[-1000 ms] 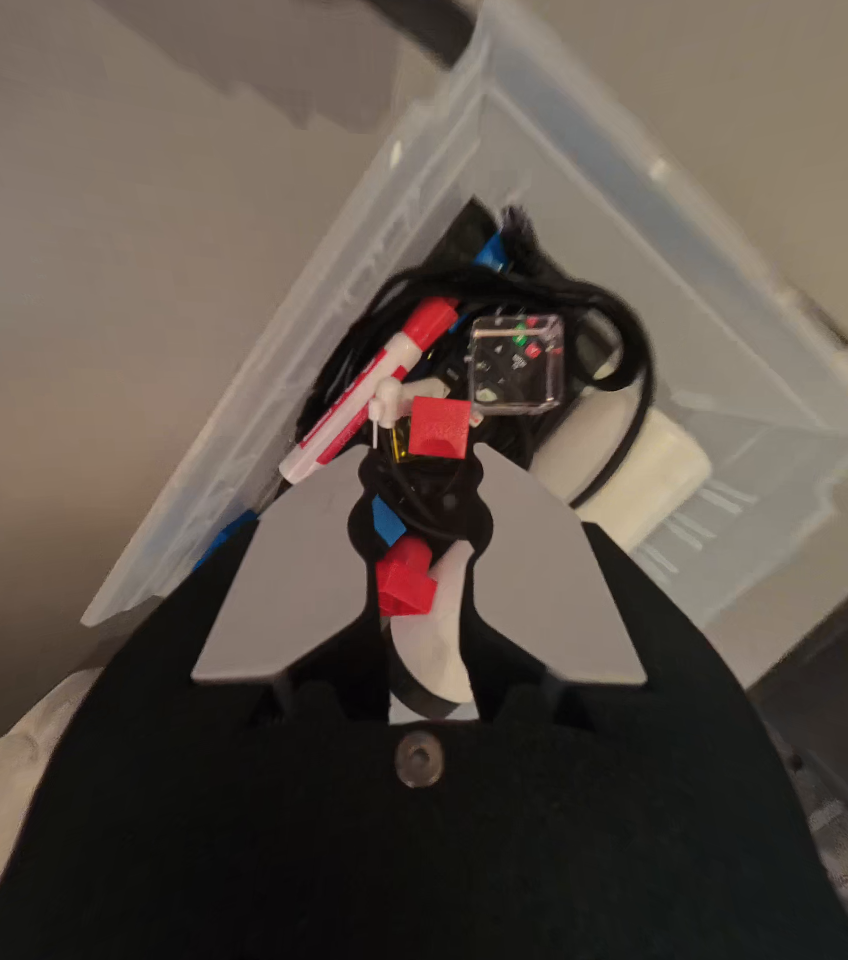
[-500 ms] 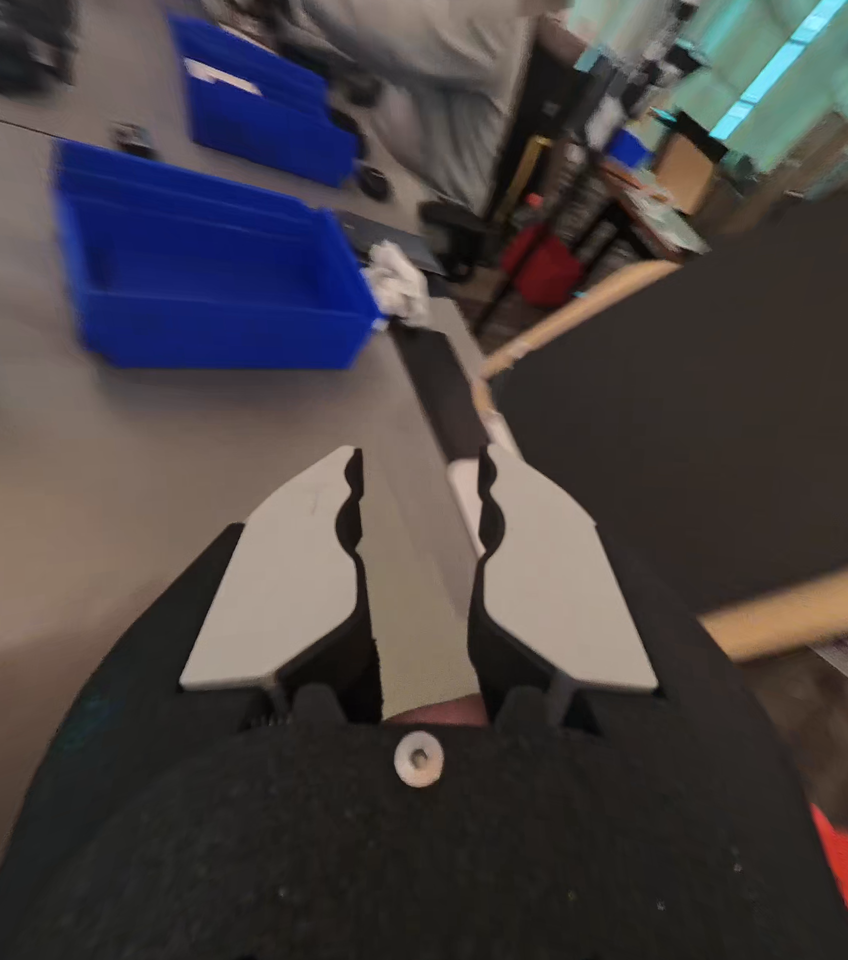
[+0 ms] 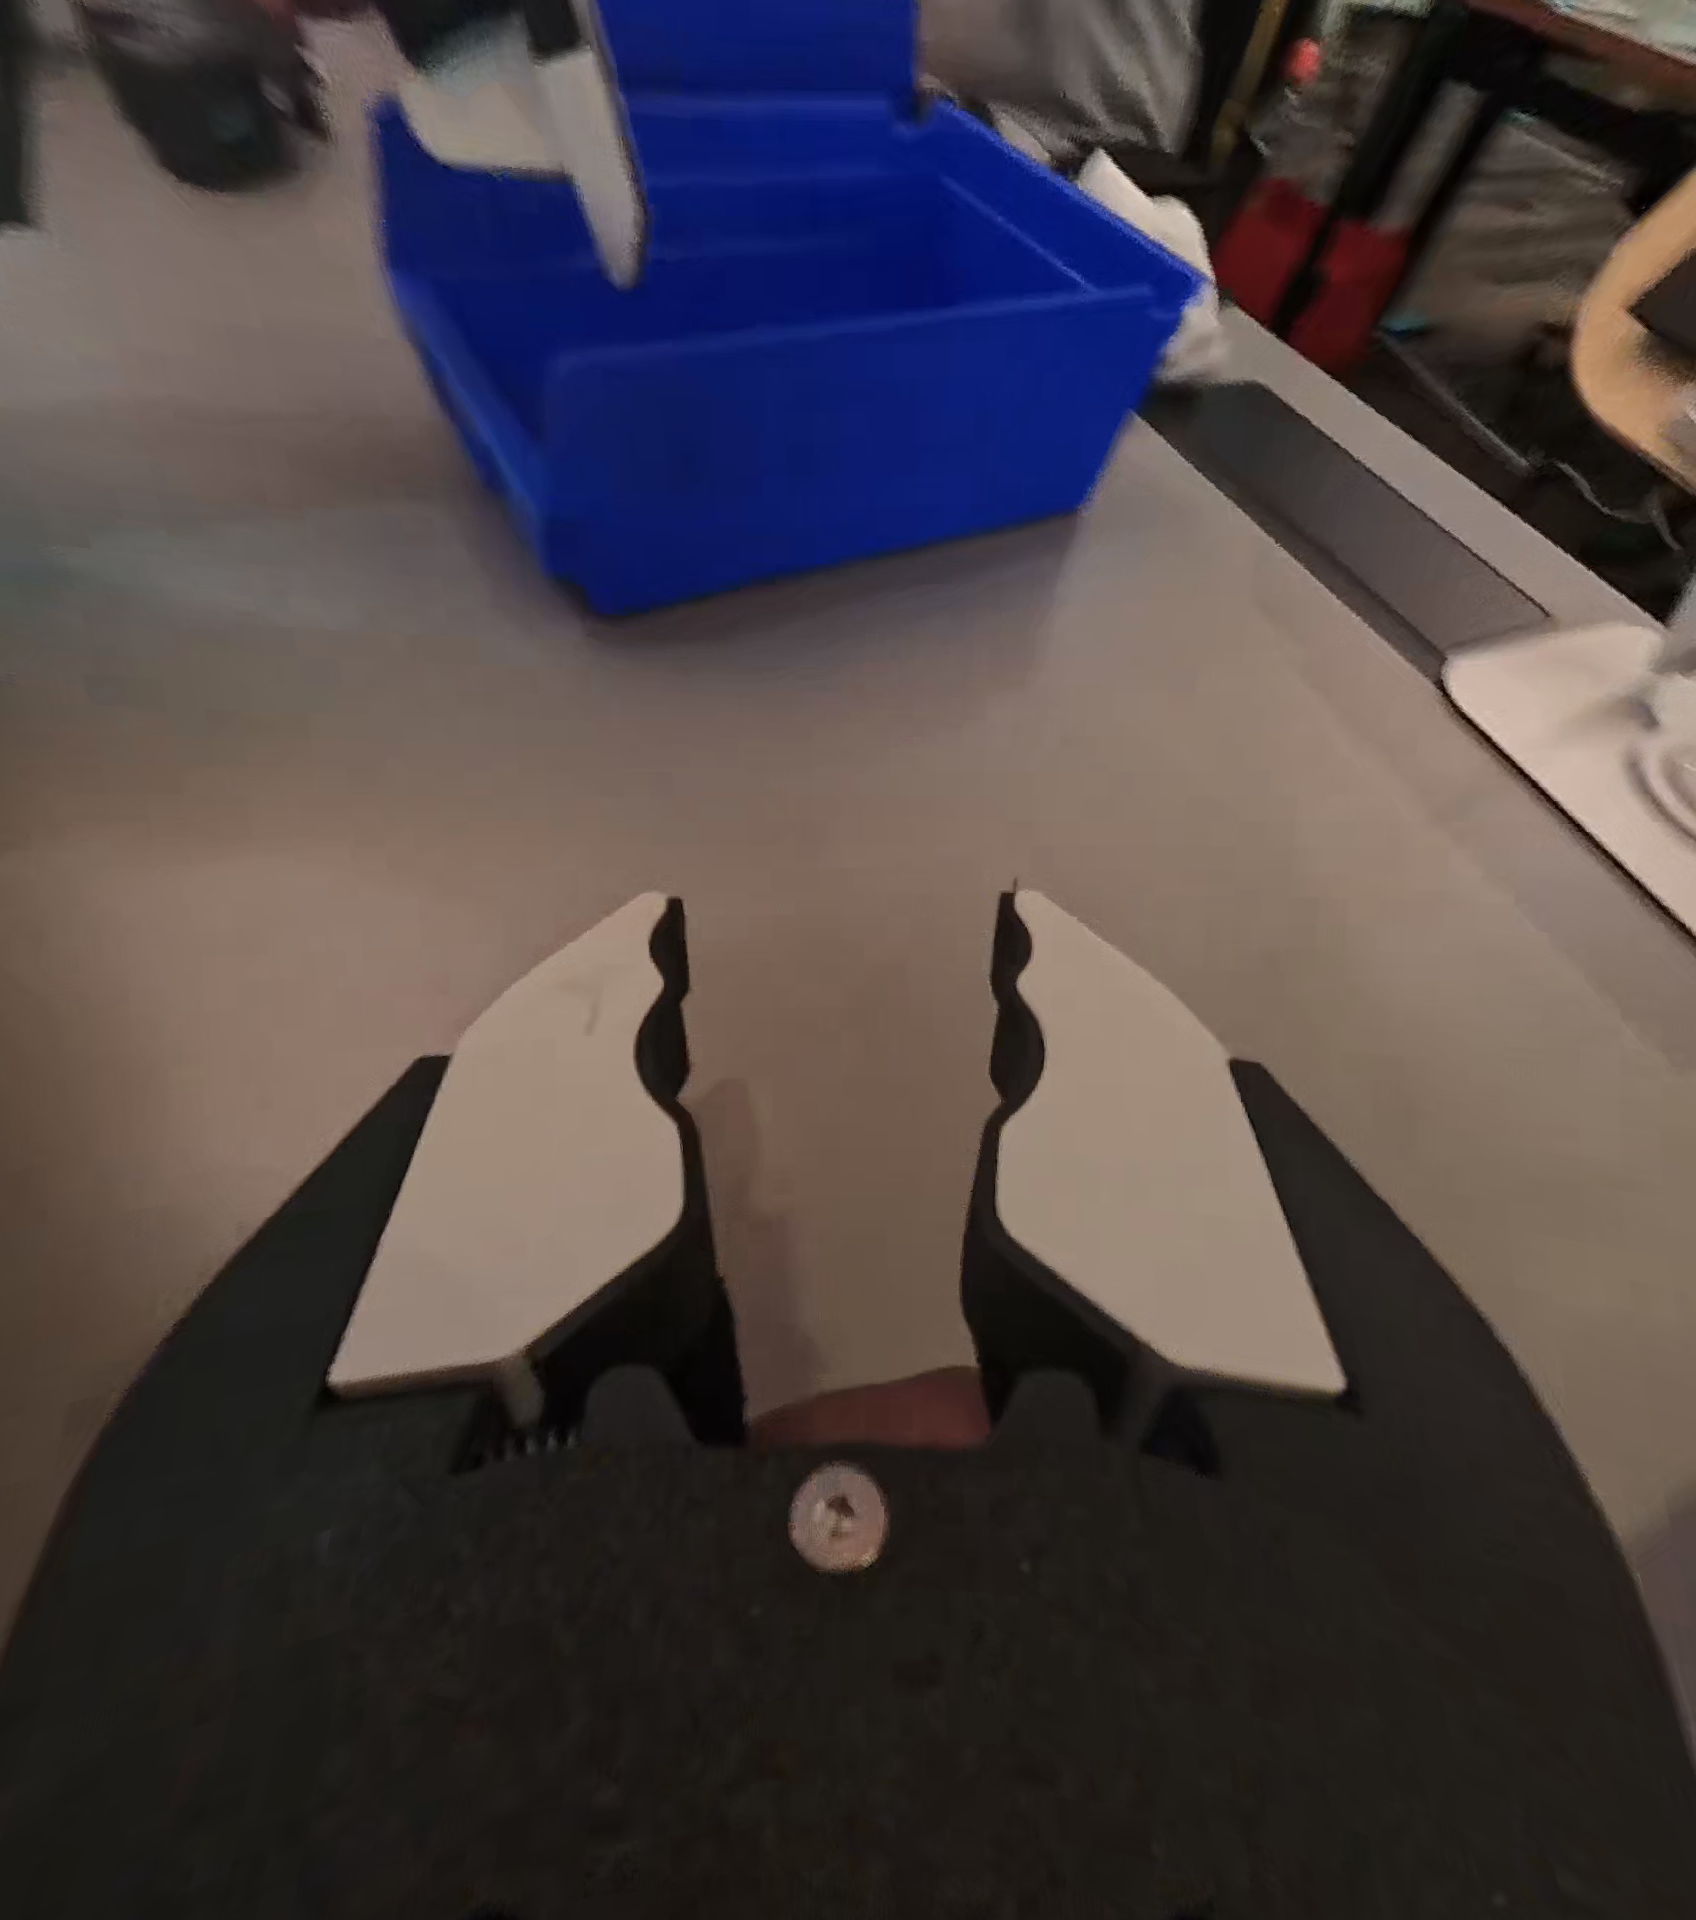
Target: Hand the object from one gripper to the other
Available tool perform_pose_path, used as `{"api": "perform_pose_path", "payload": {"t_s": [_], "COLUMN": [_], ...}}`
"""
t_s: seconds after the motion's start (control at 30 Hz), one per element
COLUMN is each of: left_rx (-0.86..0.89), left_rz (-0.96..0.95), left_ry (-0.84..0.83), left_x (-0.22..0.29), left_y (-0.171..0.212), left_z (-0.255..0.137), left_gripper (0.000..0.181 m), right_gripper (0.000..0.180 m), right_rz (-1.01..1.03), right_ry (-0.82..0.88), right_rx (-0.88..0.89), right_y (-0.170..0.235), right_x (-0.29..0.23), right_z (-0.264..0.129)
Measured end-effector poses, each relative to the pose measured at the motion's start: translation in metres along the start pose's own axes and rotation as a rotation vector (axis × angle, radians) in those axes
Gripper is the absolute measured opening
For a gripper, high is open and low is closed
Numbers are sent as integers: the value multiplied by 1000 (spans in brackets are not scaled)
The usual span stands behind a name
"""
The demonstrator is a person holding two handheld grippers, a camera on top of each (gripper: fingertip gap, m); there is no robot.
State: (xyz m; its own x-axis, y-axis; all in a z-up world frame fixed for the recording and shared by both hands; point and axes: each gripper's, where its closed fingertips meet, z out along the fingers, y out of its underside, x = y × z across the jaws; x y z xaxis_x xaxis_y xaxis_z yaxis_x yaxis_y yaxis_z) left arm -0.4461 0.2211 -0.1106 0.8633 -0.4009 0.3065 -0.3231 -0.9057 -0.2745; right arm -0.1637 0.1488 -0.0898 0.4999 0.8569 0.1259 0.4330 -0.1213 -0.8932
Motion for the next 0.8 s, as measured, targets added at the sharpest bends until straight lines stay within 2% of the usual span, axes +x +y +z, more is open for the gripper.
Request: {"api": "perform_pose_path", "payload": {"t_s": [0.1, 0.2, 0.37, 0.57, 0.67, 0.73, 0.8], "left_rx": [-65, -211, -429, -613, -706, -754, -790], "left_rz": [-93, -148, -214, -235, -279, -335, -337], "left_ry": [-28, -72, -81, -73, -28, 14, 35], "left_x": [-13, -25, -24, -20, -17, -11, -6], "left_y": [6, 20, 41, 50, 58, 62, 65], "left_z": [15, 31, 43, 54, 58, 61, 62], "left_gripper": [37, 37, 35, 31, 30, 21, 18], "right_gripper": [57, 57, 58, 57, 57, 57, 58], "right_rz": [87, 114, -11, 170, 186, 181, 174], "right_ry": [70, 121, 70, 40, 43, 42, 32], "right_rx": [-21, 25, -46, -40, -14, -12, -17], "right_y": [10, 13, 32, 41, 38, 38, 39], "right_x": [2, 4, 10, 42, 49, 49, 46], "right_z": [4, 15, 27, 22, 16, 14, 14]}}
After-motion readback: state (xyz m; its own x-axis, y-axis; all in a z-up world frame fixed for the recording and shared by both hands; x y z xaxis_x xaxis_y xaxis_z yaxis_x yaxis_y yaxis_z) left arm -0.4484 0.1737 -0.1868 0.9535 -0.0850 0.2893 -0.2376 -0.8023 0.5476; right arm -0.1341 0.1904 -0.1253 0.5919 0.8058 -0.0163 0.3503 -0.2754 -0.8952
